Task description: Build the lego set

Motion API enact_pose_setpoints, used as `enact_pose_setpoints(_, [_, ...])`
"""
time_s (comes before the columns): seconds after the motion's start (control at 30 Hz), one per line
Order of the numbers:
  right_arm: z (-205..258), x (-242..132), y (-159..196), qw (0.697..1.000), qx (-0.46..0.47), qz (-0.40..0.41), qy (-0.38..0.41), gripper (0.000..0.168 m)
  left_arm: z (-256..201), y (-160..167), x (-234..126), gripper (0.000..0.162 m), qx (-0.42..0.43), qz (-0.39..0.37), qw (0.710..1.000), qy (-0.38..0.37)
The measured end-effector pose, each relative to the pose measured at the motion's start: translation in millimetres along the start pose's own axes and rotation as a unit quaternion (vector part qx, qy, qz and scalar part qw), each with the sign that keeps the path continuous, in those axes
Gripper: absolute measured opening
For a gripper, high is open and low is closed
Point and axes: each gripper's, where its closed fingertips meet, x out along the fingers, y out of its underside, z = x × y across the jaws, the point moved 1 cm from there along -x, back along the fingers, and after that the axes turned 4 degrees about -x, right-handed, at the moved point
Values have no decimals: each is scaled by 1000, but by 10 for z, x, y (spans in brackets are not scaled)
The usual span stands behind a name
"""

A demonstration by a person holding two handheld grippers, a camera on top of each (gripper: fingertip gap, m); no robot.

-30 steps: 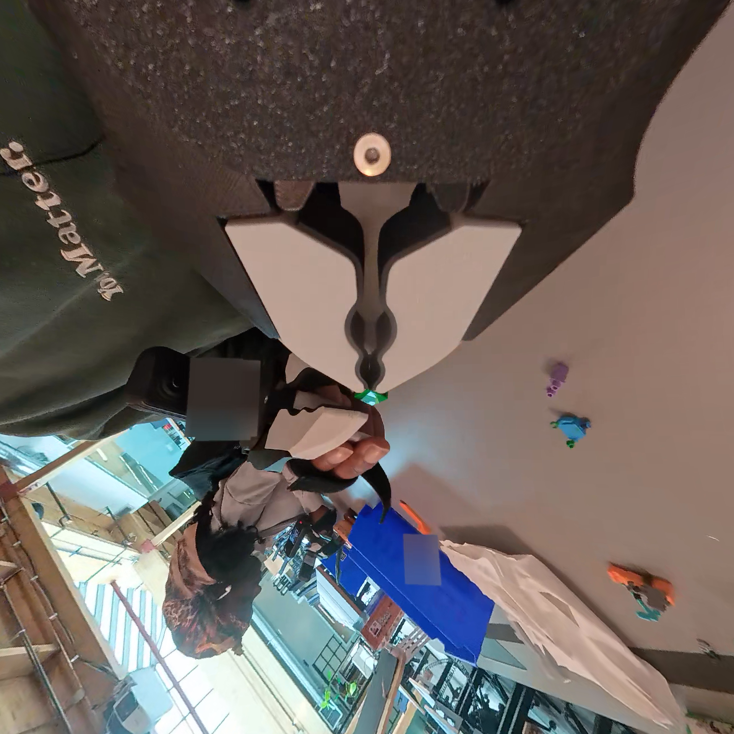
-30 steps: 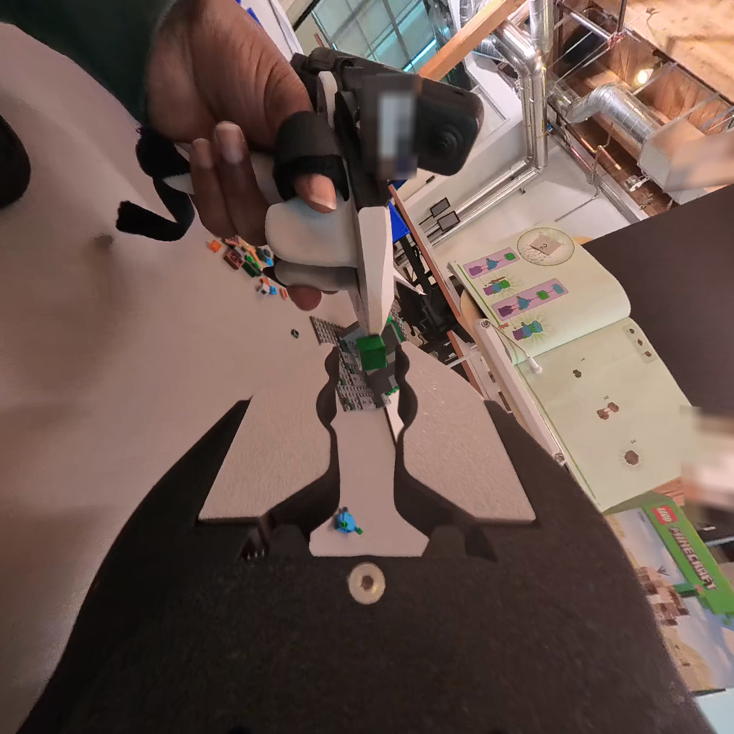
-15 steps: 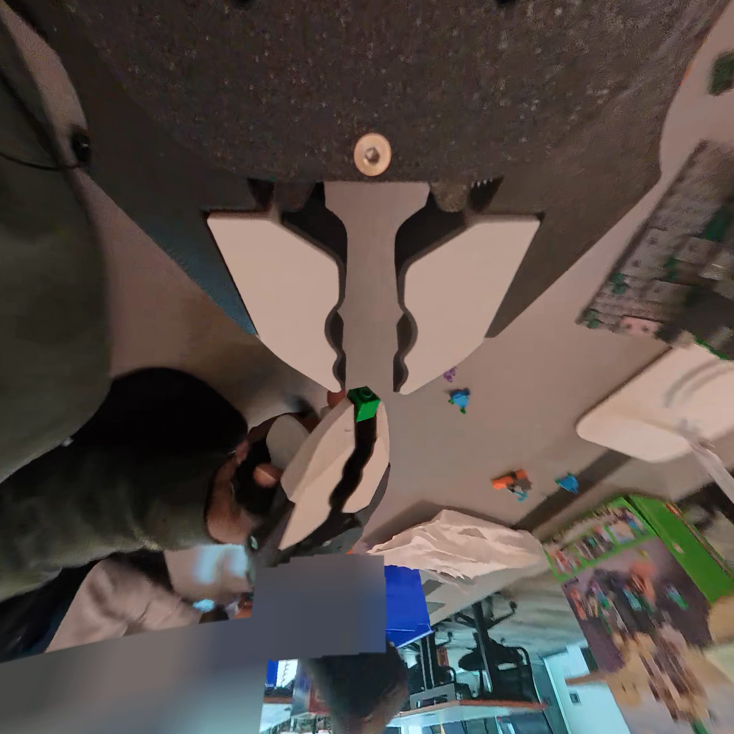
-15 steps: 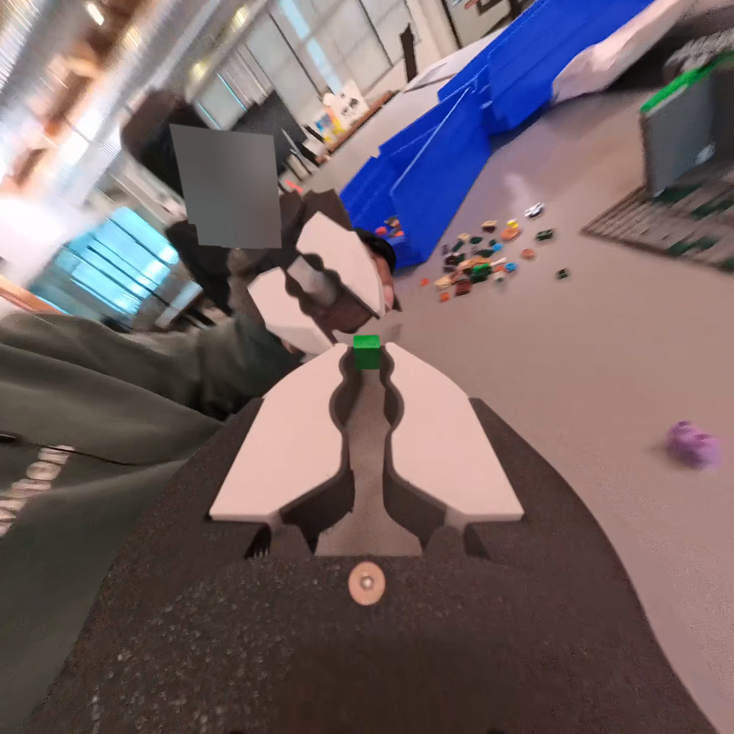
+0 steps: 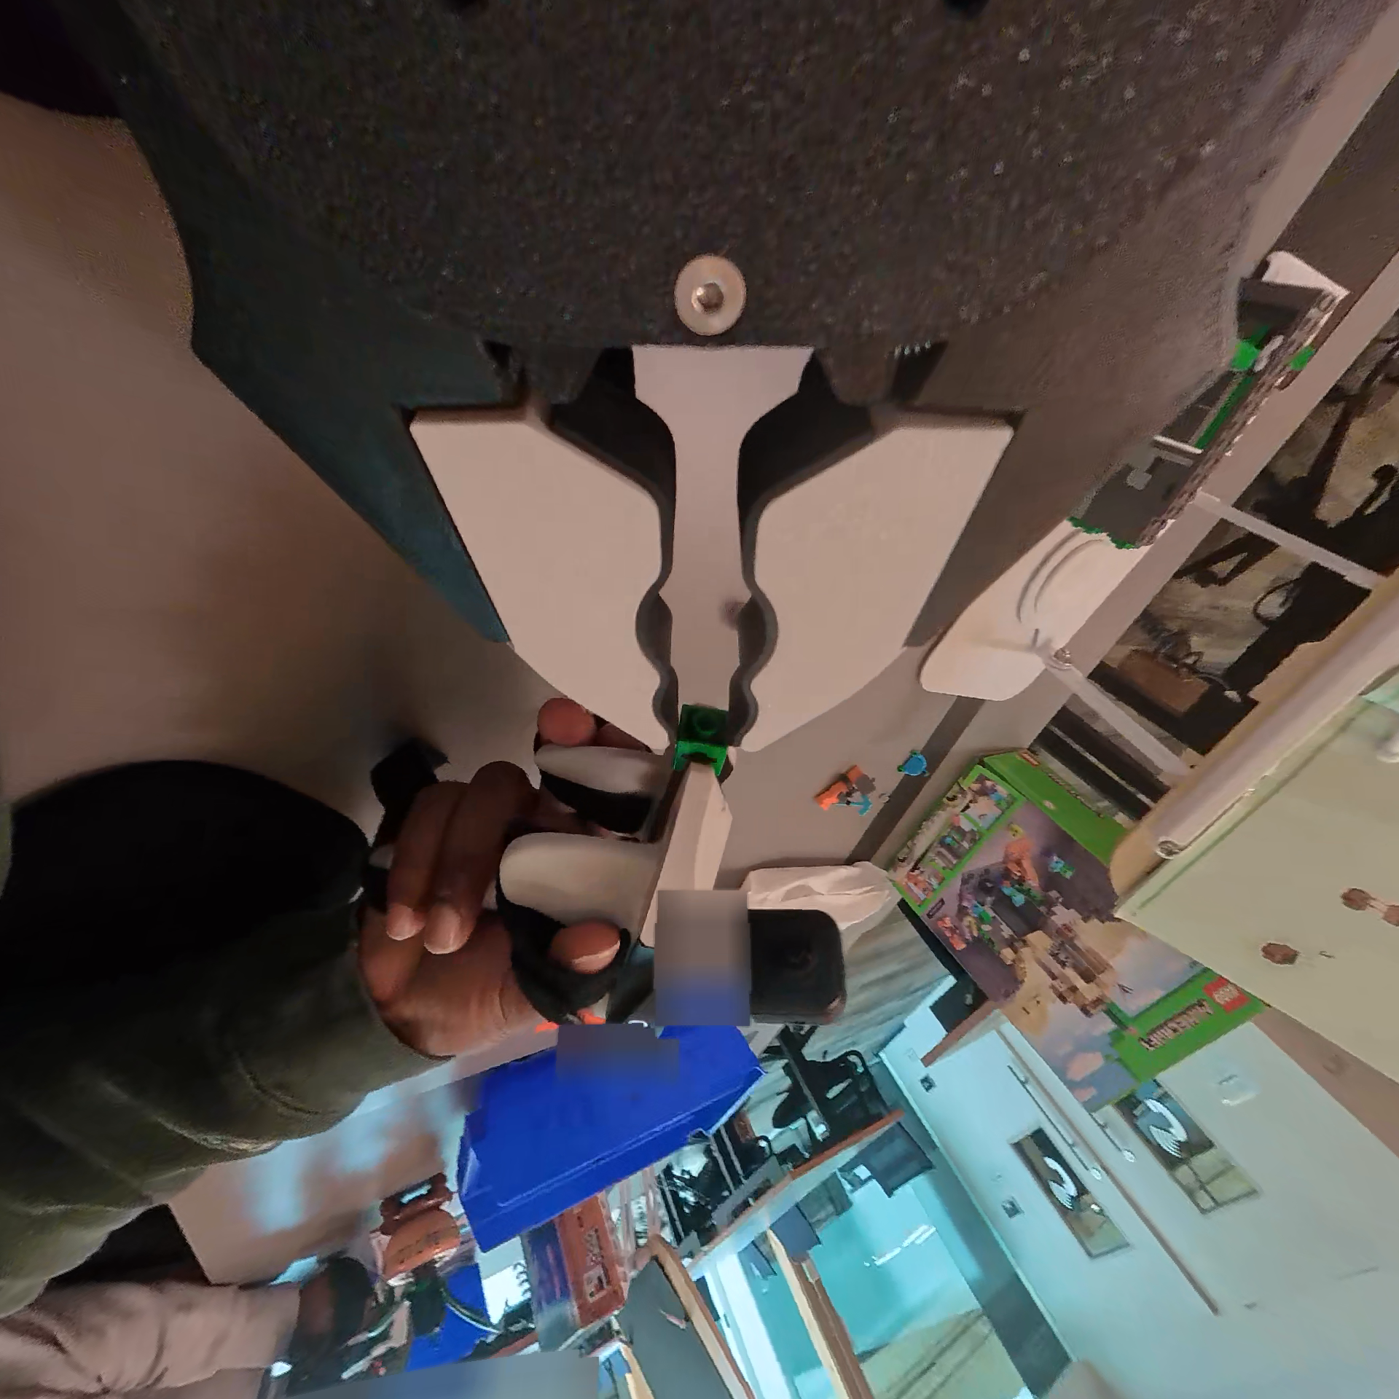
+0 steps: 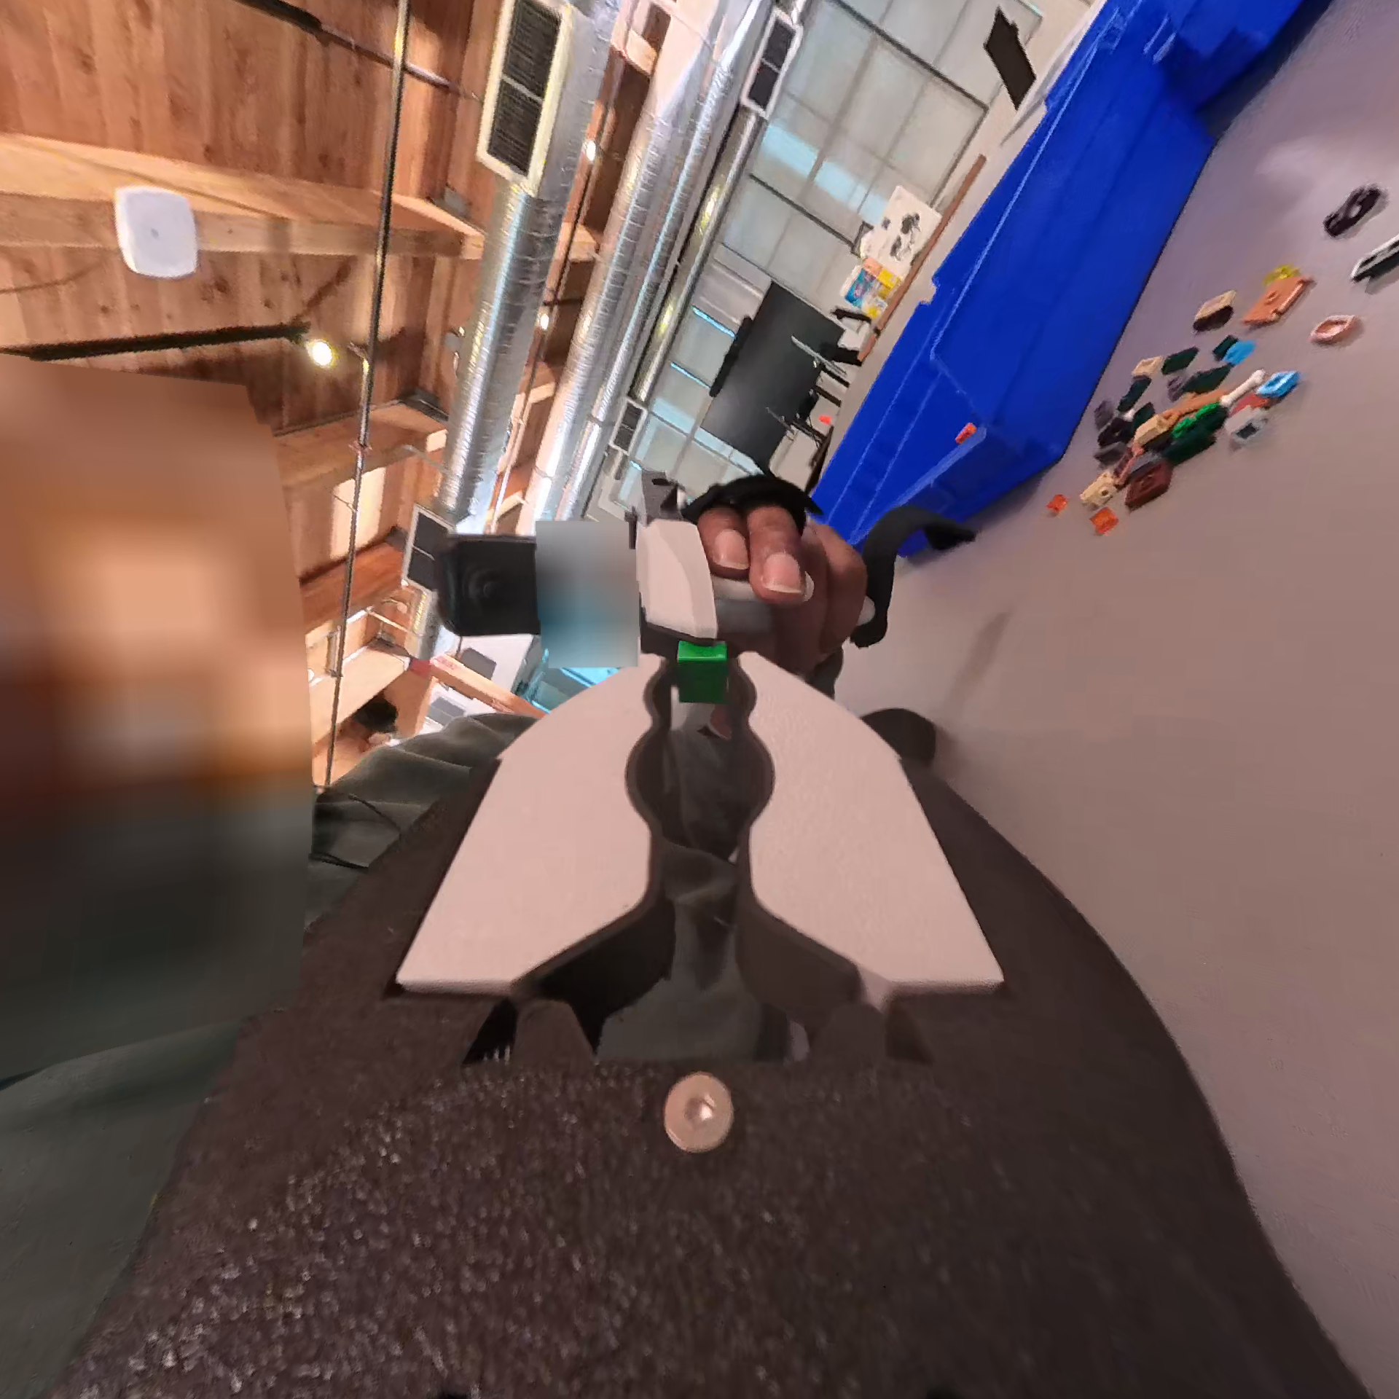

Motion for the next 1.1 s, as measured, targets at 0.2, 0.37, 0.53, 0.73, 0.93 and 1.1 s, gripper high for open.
enact_pose_setpoints(0.2, [-37,-133,-120,998,-46,-19,40,21,178,20,-50,12,10,-18,997,-71])
enact_pose_setpoints(0.37, [-27,-29,-75,997,-53,-27,44,22,162,20,-16,12,28,-25,995,-97])
enact_pose_setpoints(0.53, [-44,11,-45,997,-52,-30,46,18,120,50,32,12,37,-21,994,-102])
enact_pose_setpoints(0.73, [-157,-70,-6,992,-95,11,88,11,58,135,74,15,-21,-18,998,-58])
enact_pose_setpoints(0.93, [-429,-654,-289,917,-262,94,285,12,105,350,99,20,-103,12,994,-34])
enact_pose_setpoints(1.1, [-918,-1293,-403,805,-314,247,438,12,134,630,177,11,-142,68,987,-38])
